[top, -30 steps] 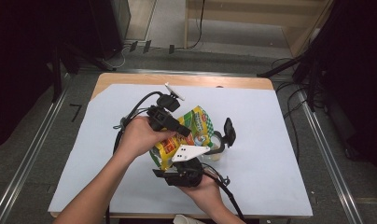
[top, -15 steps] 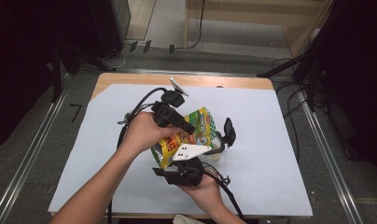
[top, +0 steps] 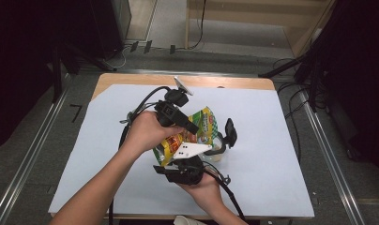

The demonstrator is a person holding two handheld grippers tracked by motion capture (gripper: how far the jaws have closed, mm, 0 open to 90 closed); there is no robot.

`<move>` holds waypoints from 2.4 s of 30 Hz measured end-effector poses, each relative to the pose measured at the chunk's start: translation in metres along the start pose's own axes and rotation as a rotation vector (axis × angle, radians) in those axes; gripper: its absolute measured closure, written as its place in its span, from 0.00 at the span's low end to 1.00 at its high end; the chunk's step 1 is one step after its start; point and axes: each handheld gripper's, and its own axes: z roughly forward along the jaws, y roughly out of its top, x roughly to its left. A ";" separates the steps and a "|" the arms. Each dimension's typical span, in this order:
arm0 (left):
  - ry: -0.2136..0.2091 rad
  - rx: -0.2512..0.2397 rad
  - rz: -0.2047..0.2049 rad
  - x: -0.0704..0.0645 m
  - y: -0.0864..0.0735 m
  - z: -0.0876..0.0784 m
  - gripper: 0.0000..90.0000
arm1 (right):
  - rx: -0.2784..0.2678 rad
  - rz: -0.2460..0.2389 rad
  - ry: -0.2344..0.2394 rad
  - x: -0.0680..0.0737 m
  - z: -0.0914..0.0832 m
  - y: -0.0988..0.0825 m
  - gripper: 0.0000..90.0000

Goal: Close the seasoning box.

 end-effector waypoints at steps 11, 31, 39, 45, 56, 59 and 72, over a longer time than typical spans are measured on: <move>0.005 0.009 0.003 -0.001 0.006 0.000 0.87 | -0.010 0.016 0.001 -0.003 -0.001 0.003 0.75; -0.004 -0.014 0.024 0.005 0.007 0.000 0.86 | -0.004 0.013 0.012 -0.002 -0.005 0.008 0.75; -0.007 -0.028 0.030 0.007 0.007 -0.001 0.85 | -0.012 0.006 0.013 0.000 -0.007 0.011 0.74; -0.007 -0.044 0.037 0.006 0.008 -0.002 0.83 | -0.013 -0.007 0.002 0.001 -0.008 0.012 0.73; 0.000 -0.061 0.065 -0.001 0.007 -0.004 0.83 | -0.029 -0.011 -0.014 0.003 -0.008 0.011 0.75; 0.011 -0.049 0.076 -0.002 0.007 -0.002 0.83 | -0.015 -0.001 -0.008 0.002 -0.006 0.010 0.76; 0.013 -0.059 0.096 -0.011 0.006 -0.004 0.83 | -0.019 0.009 -0.020 0.001 -0.004 0.007 0.79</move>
